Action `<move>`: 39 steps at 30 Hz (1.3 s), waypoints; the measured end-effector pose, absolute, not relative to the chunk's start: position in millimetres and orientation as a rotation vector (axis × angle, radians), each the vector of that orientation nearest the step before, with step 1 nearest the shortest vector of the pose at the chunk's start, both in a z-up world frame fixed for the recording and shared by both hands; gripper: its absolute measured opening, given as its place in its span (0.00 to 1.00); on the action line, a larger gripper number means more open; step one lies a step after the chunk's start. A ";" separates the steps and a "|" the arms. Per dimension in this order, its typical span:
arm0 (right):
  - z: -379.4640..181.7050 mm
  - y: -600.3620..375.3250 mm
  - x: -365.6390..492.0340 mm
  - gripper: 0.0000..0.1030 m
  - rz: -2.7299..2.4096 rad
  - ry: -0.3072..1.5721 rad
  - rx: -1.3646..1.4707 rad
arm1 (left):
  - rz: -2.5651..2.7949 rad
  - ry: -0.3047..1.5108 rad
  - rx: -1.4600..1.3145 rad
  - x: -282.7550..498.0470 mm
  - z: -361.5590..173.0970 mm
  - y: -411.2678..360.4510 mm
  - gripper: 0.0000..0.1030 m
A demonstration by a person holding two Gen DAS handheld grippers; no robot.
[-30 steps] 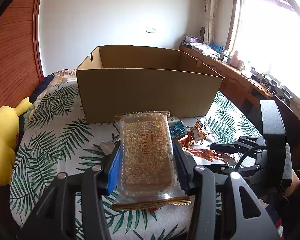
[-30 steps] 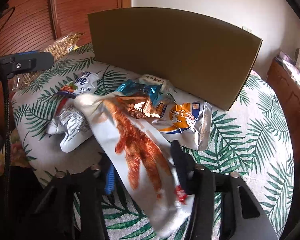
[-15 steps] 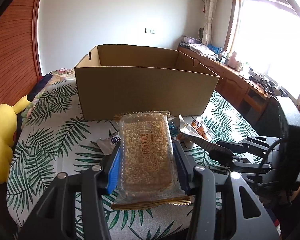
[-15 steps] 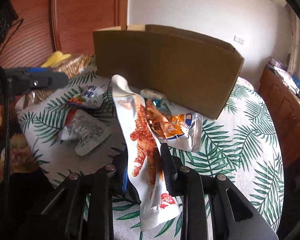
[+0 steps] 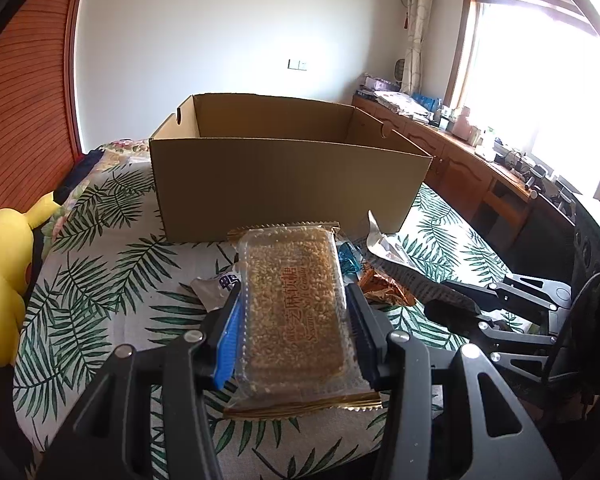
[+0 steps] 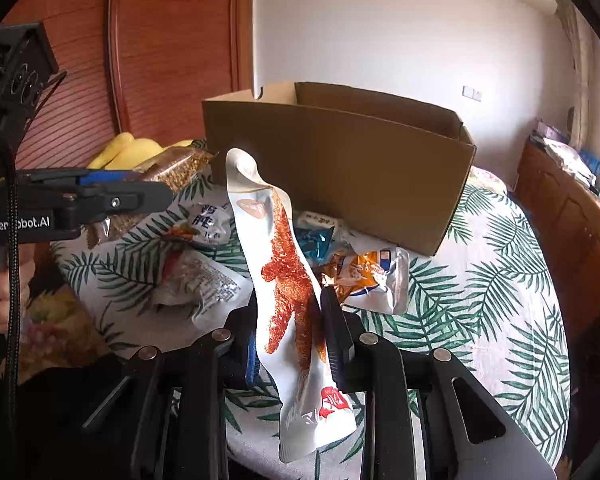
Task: Organize snacks
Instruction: 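Lift and carry the granola bar and white bag over the cardboard box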
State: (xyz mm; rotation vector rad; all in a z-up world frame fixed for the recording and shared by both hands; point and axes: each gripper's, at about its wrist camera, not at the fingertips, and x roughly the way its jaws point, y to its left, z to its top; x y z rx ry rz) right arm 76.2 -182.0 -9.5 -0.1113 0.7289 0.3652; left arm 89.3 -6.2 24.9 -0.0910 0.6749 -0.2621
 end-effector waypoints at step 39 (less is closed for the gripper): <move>45.2 -206.4 50.8 0.25 0.256 0.567 -0.007 | -0.308 0.591 -0.100 82.3 58.5 -8.5 0.46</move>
